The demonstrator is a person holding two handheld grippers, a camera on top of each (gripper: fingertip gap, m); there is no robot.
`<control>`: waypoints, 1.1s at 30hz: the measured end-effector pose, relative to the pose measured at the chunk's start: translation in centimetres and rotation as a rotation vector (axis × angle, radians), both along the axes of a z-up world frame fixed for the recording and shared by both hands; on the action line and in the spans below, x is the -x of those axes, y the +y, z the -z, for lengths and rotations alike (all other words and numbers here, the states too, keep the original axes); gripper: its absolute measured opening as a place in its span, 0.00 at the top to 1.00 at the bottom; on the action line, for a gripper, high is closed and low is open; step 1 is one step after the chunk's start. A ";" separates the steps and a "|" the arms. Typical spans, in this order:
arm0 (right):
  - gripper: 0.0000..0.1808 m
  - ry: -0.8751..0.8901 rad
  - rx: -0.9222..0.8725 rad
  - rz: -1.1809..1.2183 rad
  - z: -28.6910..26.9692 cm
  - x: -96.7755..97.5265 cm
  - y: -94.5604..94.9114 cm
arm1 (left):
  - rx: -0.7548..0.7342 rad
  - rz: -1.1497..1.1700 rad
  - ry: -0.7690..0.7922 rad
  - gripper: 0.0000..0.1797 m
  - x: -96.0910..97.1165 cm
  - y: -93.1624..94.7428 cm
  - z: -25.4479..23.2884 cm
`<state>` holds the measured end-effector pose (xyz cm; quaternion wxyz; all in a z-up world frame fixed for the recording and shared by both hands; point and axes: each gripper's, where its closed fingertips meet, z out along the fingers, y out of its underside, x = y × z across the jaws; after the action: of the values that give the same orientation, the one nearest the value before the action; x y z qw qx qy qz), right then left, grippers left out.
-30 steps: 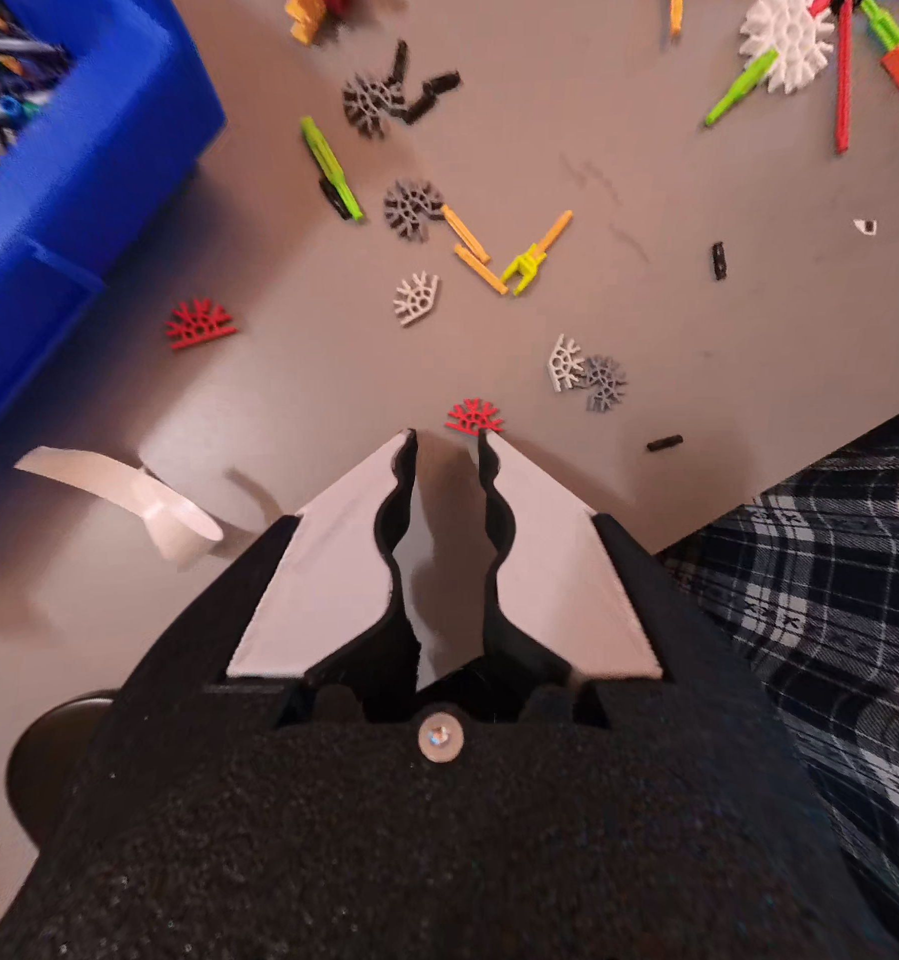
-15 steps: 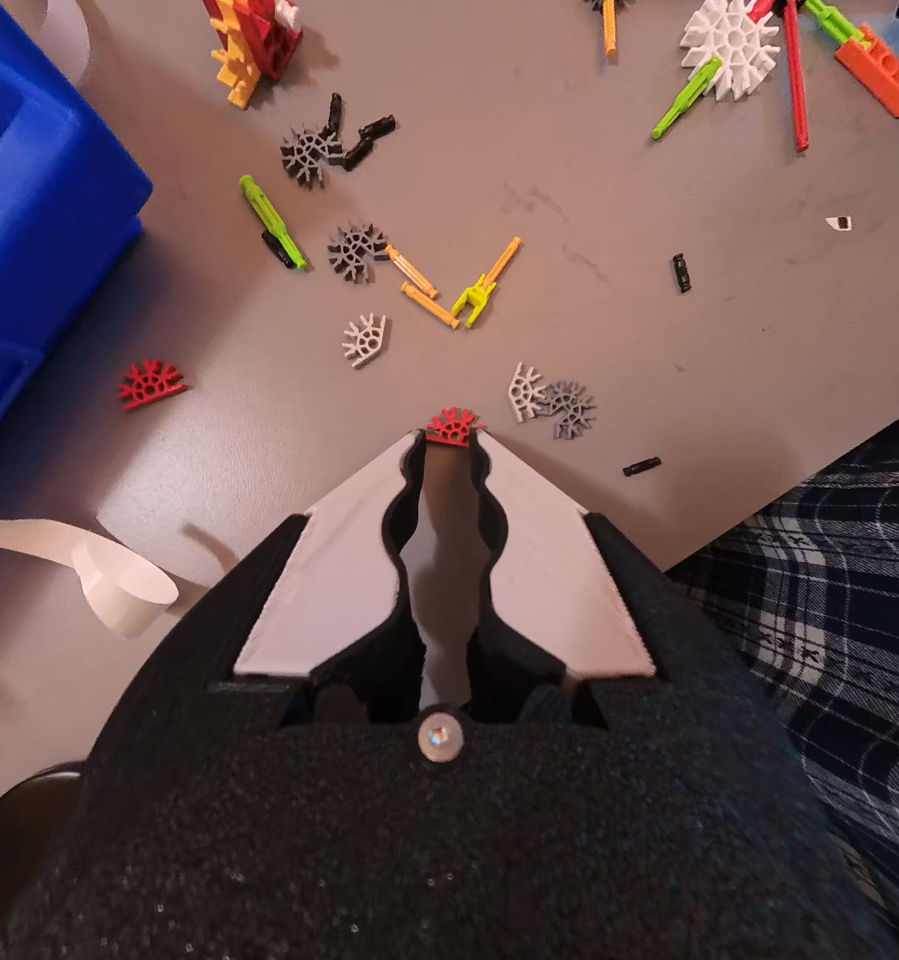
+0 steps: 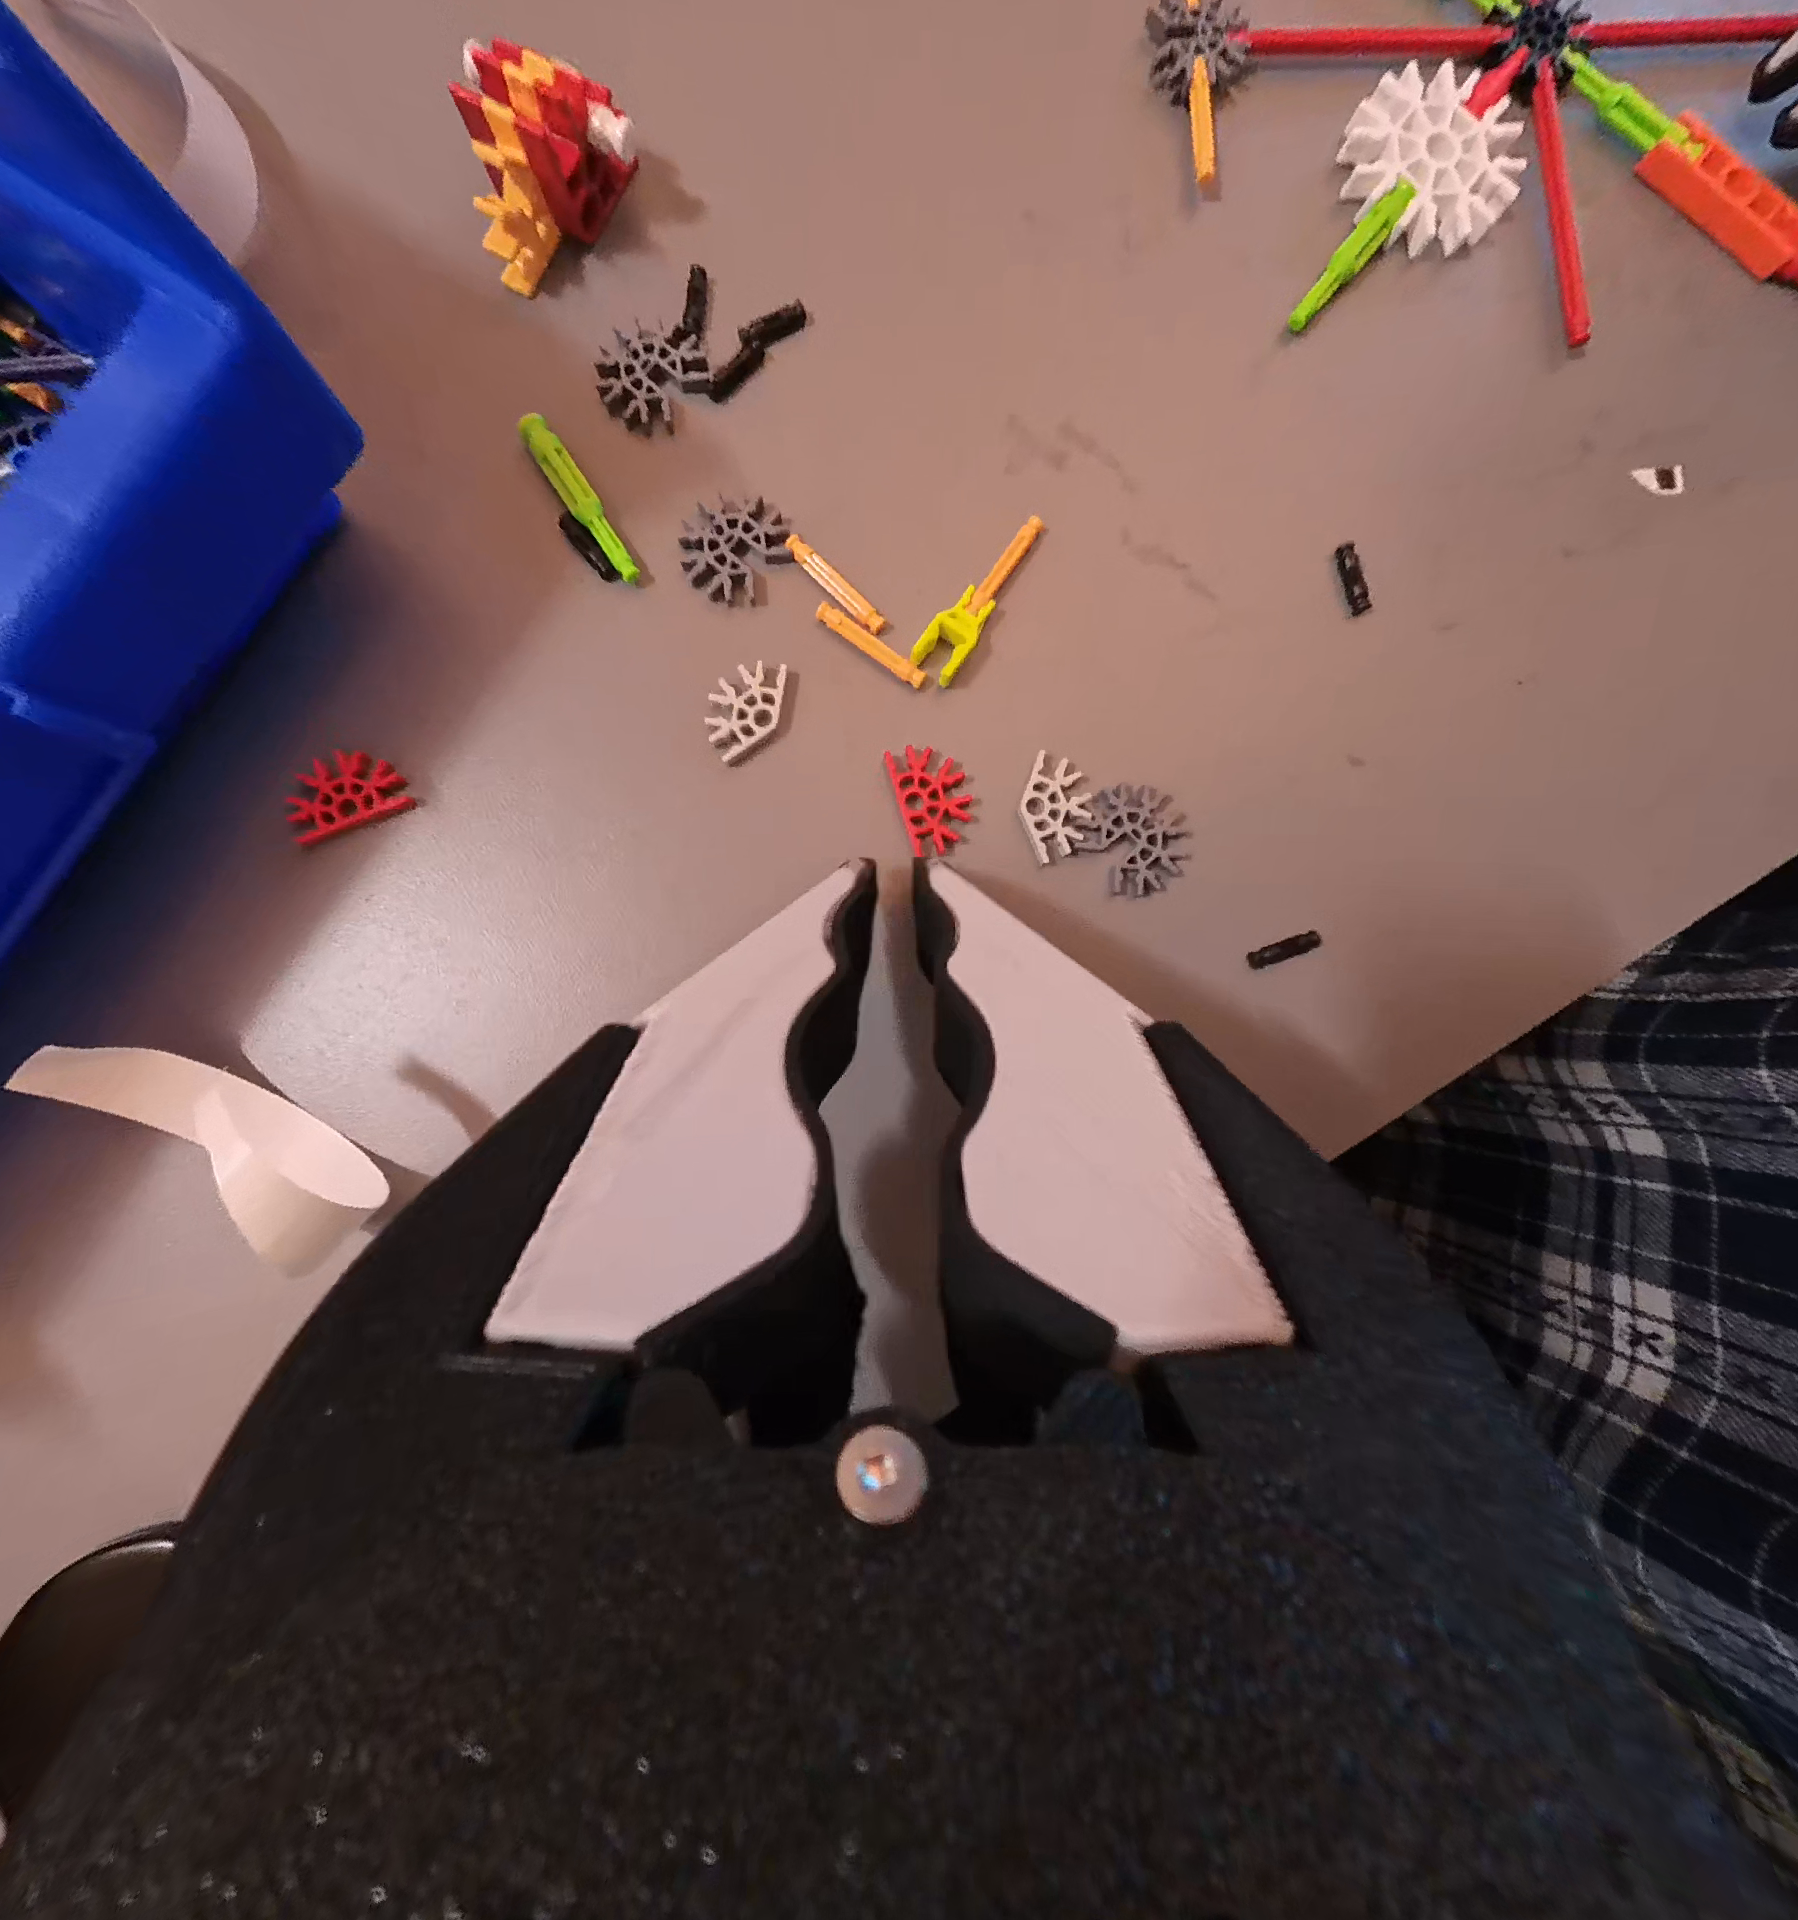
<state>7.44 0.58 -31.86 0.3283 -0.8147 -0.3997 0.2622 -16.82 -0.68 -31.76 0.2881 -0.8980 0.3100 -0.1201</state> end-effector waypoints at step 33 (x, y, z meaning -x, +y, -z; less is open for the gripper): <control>0.96 0.032 0.012 -0.015 -0.2 0.7 -0.4 | -0.024 -0.008 -0.031 0.96 -3.0 1.8 -1.0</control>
<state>6.75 0.21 -31.63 0.3279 -0.8093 -0.3988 0.2800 -13.79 1.12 -30.75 0.3042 -0.8937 0.3034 -0.1293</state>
